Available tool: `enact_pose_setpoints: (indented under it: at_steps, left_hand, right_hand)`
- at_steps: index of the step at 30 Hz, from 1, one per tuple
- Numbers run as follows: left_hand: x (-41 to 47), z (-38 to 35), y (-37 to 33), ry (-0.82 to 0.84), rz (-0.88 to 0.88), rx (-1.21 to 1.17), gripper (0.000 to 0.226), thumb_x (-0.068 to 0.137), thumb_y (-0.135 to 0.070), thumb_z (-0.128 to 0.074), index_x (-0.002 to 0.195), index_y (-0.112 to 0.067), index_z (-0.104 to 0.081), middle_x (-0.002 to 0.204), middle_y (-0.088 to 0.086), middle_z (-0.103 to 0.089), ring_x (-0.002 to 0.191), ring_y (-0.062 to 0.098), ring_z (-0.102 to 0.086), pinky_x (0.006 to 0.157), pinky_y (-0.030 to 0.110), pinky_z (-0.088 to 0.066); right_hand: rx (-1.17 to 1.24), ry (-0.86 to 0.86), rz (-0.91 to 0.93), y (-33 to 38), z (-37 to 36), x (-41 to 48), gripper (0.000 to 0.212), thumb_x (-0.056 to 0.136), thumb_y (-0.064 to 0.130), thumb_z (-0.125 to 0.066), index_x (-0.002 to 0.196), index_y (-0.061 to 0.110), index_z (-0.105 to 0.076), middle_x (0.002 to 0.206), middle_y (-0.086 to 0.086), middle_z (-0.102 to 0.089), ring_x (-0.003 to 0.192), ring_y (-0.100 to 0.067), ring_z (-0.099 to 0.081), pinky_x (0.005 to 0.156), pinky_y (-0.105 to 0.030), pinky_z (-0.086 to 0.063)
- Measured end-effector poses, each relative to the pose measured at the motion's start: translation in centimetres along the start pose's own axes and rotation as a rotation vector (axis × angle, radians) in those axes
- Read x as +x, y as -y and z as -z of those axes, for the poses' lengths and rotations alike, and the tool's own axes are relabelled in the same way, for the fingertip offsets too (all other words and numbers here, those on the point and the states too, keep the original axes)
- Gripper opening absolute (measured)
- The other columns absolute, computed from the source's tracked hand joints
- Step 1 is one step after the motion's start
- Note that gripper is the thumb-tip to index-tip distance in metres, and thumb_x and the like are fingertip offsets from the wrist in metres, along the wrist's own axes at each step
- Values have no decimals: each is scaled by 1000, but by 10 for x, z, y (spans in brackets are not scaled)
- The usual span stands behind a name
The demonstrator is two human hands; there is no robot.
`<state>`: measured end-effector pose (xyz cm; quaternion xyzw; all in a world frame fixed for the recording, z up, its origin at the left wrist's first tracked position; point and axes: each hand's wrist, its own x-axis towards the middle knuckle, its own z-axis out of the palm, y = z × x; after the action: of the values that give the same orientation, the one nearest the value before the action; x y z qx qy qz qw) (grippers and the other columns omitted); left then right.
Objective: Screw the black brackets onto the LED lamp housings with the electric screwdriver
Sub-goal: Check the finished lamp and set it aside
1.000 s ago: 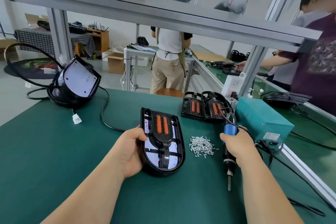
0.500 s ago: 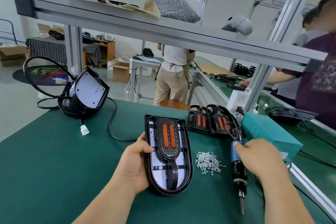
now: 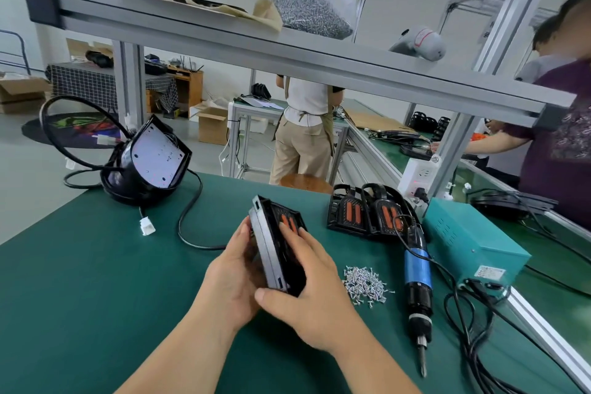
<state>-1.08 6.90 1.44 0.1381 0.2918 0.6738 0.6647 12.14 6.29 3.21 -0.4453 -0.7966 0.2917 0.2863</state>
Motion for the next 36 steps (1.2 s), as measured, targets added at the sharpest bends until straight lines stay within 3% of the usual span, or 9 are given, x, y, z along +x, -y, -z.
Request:
enact_pose_setpoints:
  at_steps: [3, 7, 11, 13, 20, 27, 30, 34, 36]
  left_hand:
    - [4, 2, -1, -98, -157, 80, 29, 103, -24, -48, 122, -12, -67, 119, 18, -71, 107, 33, -66, 95, 52, -53]
    - [3, 3, -5, -109, -321, 230, 25, 101, -16, -53, 120, -8, -67, 117, 16, -71, 102, 27, -65, 103, 49, -48]
    - [7, 4, -6, -104, -471, 375, 23, 96, -13, -59, 116, -9, -68, 93, -1, -76, 79, 5, -69, 74, 20, -56]
    - [9, 5, -6, -92, -492, 400, 21, 96, -10, -59, 115, -10, -68, 95, 1, -75, 79, 5, -69, 71, 15, -55]
    - [14, 7, -6, -128, -553, 509, 19, 96, -7, -60, 111, -11, -69, 94, 7, -67, 74, 6, -64, 69, 13, -54]
    - [10, 7, -5, -91, -532, 488, 21, 95, -5, -61, 110, -18, -69, 94, 2, -66, 73, -1, -67, 72, 12, -55]
    - [9, 6, -5, -64, -526, 468, 27, 95, -2, -60, 109, -23, -68, 94, 1, -68, 76, 2, -69, 73, 13, -55]
    - [8, 7, -8, -78, -565, 530, 27, 94, -2, -60, 106, -25, -68, 89, -4, -70, 75, 0, -67, 74, 13, -55]
    - [8, 9, -10, -83, -583, 596, 25, 94, -4, -63, 103, -27, -70, 86, -10, -74, 78, 1, -68, 76, 14, -54]
  right_hand:
    - [337, -32, 31, -1, -2, -2, 88, 58, 43, -73, 142, 44, -46, 151, 13, -42, 139, 0, -37, 116, -35, -35]
    - [664, 6, 57, 0, -1, -2, 67, 64, 24, -74, 128, 37, -64, 122, 12, -70, 111, 0, -63, 87, -15, -49]
    - [858, 11, -12, -1, 0, 0, 62, 63, 28, -71, 125, 31, -69, 123, 1, -70, 114, -14, -64, 95, -27, -49]
    - [925, 39, -55, -1, 1, 1, 57, 64, 30, -71, 121, 31, -71, 119, -3, -72, 105, -17, -66, 87, -28, -51]
    - [1125, 116, -175, -8, 11, 3, 35, 71, 26, -70, 104, 20, -77, 96, -12, -74, 77, -23, -69, 70, -33, -55]
    - [1263, 142, -339, -11, 21, 4, 59, 56, 26, -77, 110, 2, -75, 110, -25, -71, 84, -34, -70, 76, -41, -59]
    - [1307, 140, -347, -11, 21, 4, 60, 57, 32, -73, 109, 2, -75, 111, -25, -71, 84, -33, -71, 75, -40, -60]
    - [1298, 137, -347, -10, 20, 3, 60, 60, 17, -75, 118, 2, -70, 115, -26, -69, 88, -35, -69, 81, -43, -57]
    - [1290, 124, -344, -10, 19, 3, 63, 64, 25, -72, 123, 2, -65, 113, -27, -69, 86, -35, -67, 80, -44, -55]
